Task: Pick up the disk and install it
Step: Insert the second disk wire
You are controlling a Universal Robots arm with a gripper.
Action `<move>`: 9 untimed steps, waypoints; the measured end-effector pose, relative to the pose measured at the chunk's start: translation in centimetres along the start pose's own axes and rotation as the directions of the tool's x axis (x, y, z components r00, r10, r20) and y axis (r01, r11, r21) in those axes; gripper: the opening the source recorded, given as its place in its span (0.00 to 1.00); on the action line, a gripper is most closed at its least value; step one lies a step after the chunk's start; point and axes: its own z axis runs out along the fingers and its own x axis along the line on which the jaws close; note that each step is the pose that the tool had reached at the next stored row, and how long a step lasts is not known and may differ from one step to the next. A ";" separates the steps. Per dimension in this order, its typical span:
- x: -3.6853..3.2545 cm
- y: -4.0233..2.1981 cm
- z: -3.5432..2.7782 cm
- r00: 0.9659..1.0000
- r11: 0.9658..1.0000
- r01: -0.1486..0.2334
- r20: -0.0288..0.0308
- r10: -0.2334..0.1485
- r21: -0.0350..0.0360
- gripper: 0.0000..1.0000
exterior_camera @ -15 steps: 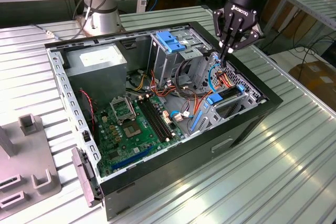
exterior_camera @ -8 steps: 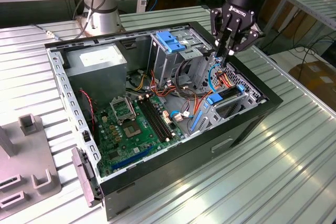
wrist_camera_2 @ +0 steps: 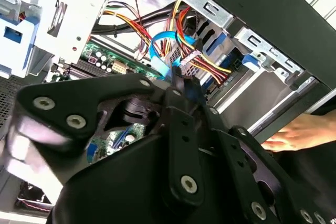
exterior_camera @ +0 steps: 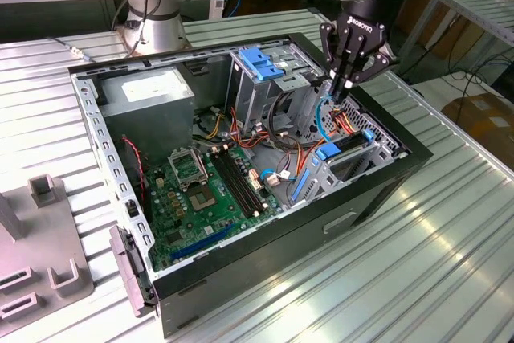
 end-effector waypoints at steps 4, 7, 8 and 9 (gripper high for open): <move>-0.01 0.00 0.04 1.000 1.000 0.000 0.000 0.000 0.000 0.16; 0.24 0.01 0.11 1.000 1.000 0.000 0.001 0.000 0.000 0.16; 0.41 0.01 0.15 1.000 1.000 0.000 0.002 0.000 0.000 0.16; 0.48 0.01 0.18 1.000 1.000 0.000 0.002 0.000 0.001 0.16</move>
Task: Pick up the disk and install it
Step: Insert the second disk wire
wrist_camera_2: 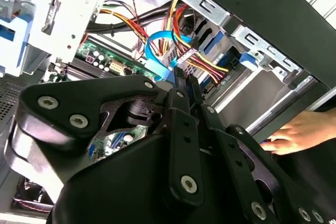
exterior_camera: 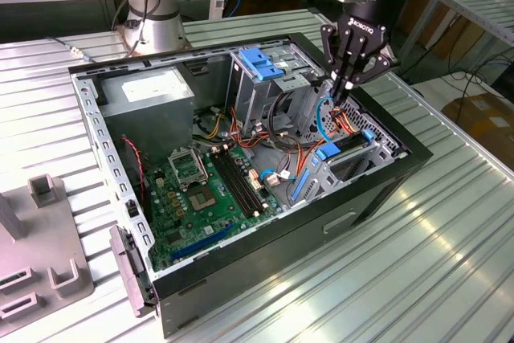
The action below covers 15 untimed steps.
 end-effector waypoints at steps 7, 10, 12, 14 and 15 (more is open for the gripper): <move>1.98 0.06 0.48 1.000 1.000 0.002 0.027 -0.002 0.003 0.16; 2.91 0.08 0.71 0.998 1.000 0.004 0.059 -0.004 0.004 0.16; 3.75 0.11 0.93 0.997 1.000 0.005 0.076 -0.005 0.005 0.16; 4.42 0.27 1.14 0.995 1.000 0.008 0.096 -0.009 0.007 0.16; 4.53 0.38 1.19 0.995 1.000 0.011 0.101 -0.012 0.009 0.16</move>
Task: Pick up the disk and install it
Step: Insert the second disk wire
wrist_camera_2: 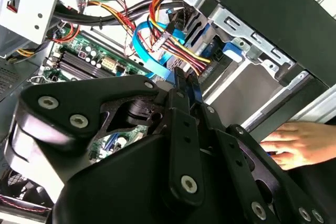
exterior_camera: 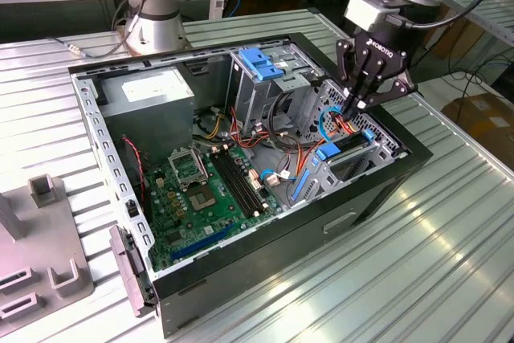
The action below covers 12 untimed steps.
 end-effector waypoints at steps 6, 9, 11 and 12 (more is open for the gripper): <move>0.46 1.25 0.54 1.000 0.999 0.004 0.021 -0.005 0.049 0.16; 2.62 1.98 1.05 0.996 0.998 -0.015 0.090 0.009 0.066 0.16; 3.53 2.12 1.16 0.993 0.997 -0.014 0.116 0.005 0.079 0.16; 3.61 2.16 1.18 0.993 0.997 -0.013 0.116 0.004 0.080 0.16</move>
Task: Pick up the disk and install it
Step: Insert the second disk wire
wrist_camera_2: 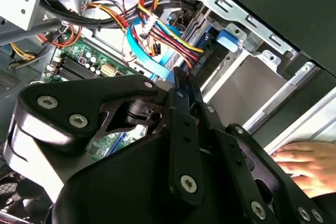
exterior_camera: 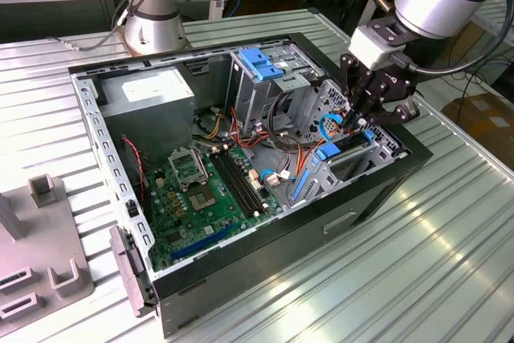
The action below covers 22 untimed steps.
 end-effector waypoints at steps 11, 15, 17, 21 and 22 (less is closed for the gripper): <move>0.44 0.21 0.16 1.000 1.000 0.030 0.001 -0.030 0.004 0.16; 0.88 0.31 0.26 0.999 0.999 0.035 0.001 -0.035 0.010 0.16; 0.95 0.32 0.40 0.999 0.999 0.035 0.001 -0.035 0.011 0.16; 0.97 0.34 0.71 0.999 0.999 0.035 0.001 -0.035 0.012 0.16; 0.97 0.34 0.71 0.999 0.999 0.035 0.001 -0.035 0.013 0.16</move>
